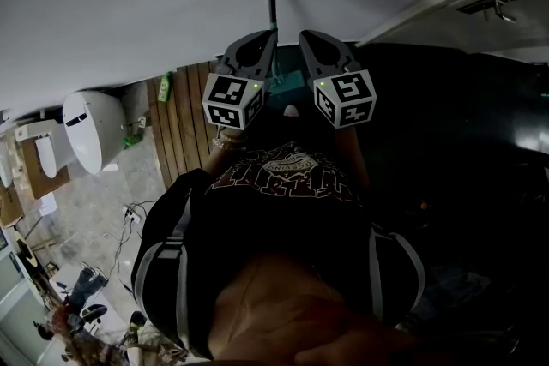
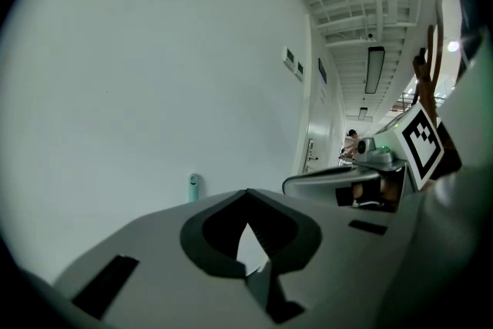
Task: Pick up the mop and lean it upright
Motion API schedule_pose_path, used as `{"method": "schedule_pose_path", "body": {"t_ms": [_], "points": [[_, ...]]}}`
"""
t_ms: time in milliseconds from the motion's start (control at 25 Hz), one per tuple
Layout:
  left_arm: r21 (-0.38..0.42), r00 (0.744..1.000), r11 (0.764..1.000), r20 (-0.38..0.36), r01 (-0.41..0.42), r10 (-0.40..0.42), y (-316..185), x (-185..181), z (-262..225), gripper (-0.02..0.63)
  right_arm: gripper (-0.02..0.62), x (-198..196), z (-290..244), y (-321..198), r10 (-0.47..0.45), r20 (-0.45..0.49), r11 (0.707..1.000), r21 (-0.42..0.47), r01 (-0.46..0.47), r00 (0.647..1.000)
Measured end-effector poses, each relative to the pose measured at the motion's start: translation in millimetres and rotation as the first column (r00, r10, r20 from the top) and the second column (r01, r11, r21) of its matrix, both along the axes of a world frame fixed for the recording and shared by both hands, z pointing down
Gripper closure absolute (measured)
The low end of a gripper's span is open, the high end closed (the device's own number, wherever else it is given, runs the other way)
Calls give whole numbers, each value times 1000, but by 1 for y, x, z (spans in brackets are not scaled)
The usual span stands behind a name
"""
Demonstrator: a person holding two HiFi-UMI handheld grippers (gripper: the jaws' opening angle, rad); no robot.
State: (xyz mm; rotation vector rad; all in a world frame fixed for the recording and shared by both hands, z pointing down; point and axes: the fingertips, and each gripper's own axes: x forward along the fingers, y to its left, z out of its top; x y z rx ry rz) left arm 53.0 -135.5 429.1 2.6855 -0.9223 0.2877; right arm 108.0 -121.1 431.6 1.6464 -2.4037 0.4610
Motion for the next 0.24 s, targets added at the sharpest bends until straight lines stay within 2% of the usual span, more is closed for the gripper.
{"method": "schedule_pose_path", "body": {"t_ms": [240], "points": [[3, 1000, 1000, -8, 15, -15, 7, -2, -2, 560, 577, -2, -1, 8, -15, -2, 1000, 4, 15, 1000]]}}
